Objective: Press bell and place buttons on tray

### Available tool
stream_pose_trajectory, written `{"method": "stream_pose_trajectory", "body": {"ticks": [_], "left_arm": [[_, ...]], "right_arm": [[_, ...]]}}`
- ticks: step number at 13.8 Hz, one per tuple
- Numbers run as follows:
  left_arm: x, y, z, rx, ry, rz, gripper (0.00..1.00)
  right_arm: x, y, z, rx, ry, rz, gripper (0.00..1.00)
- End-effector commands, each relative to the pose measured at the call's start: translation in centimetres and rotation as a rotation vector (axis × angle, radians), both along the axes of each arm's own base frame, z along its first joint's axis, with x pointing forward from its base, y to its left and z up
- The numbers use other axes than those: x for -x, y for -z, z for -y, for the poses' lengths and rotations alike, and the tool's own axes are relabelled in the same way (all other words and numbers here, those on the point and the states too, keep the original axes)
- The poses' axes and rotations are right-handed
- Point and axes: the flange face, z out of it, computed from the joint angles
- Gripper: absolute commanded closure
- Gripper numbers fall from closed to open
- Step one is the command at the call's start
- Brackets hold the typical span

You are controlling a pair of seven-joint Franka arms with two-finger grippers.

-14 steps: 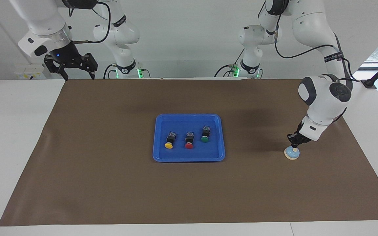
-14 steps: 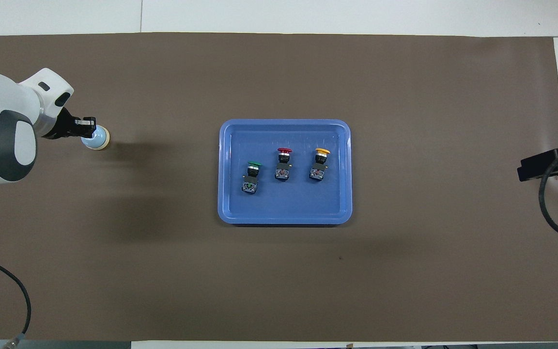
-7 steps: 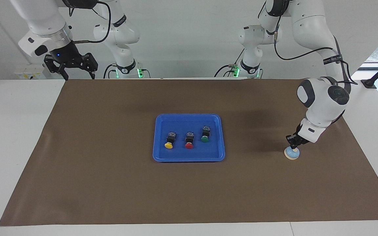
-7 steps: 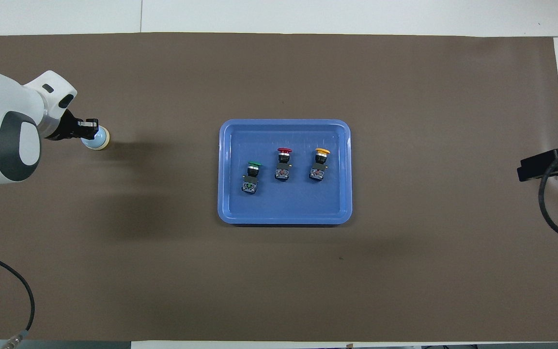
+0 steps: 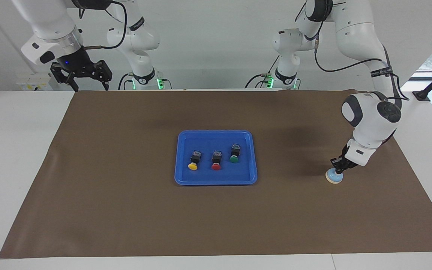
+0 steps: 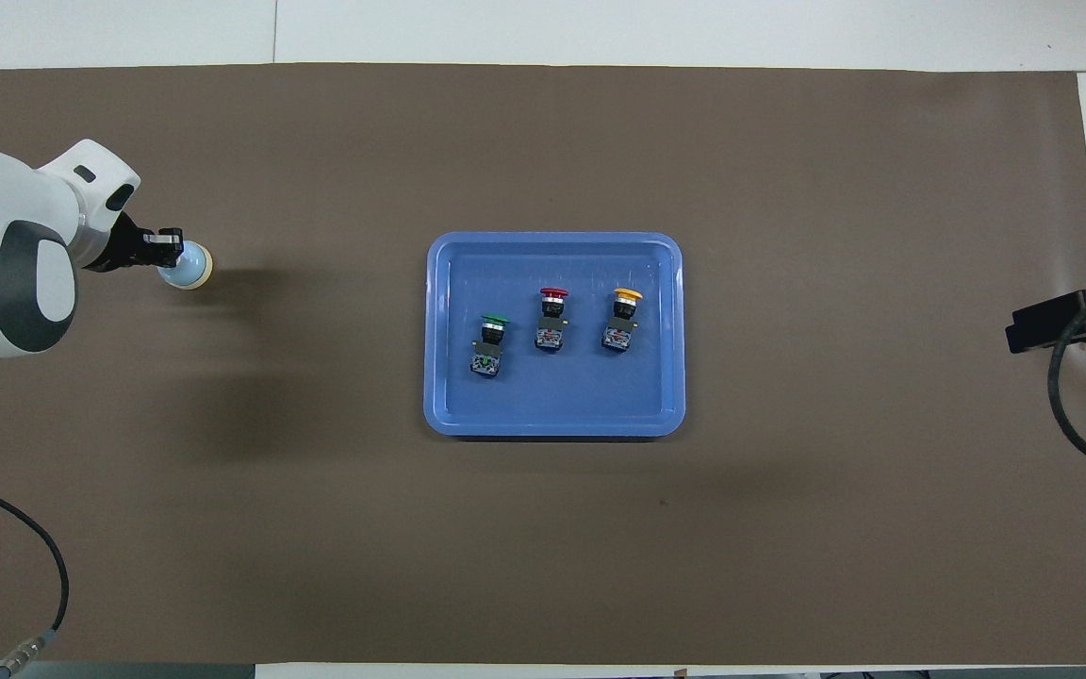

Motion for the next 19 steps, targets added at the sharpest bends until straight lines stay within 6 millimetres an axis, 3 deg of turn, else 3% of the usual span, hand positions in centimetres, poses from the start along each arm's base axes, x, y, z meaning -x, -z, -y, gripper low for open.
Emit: {"method": "stream_pose_trajectory", "body": {"ticks": [1,3,5,6,8,9,11,13,16,19], "left_arm": [[-0.1,1.9,-0.3,-0.004,0.009,-0.008,1.0],[-0.2,-1.2,-0.6,-0.004,0.008,-0.048,1.0],[0.8,-6.7,-0.6,-0.004,0.011,-0.074,1.0],[1.8,-9.4,-0.6,-0.004,0.01,-0.077,0.81],[4.6,-15.9,1.1,-0.006,0.034,-0.065,0.19],[6.0,-19.2,2.1,-0.007,0.048,-0.04,0.0],[8.6,-23.9,2.3,-0.009,0.048,-0.011,0.0],[10.9,-26.5,2.5,-0.01,0.048,-0.017,0.0],[12.8,-27.2,4.0,-0.013,0.079,-0.088,0.0],[12.8,-28.2,4.1,-0.013,0.087,-0.083,0.0]], "right_arm": [[0.4,-0.2,0.1,-0.006,-0.01,0.014,0.0],[0.5,-0.2,-0.1,-0.006,-0.015,0.011,0.0],[0.5,-0.2,0.1,-0.006,-0.009,0.011,0.0],[0.5,-0.2,0.1,-0.007,-0.01,0.011,0.0],[0.5,-0.2,0.1,-0.007,-0.012,0.011,0.0],[0.5,-0.2,0.1,-0.007,-0.012,0.012,0.0],[0.5,-0.2,0.1,-0.007,-0.012,0.011,0.0],[0.5,-0.2,0.1,-0.007,-0.012,0.011,0.0],[0.5,-0.2,0.1,-0.007,-0.012,0.011,0.0],[0.5,-0.2,0.1,-0.007,-0.012,0.012,0.0]]}}
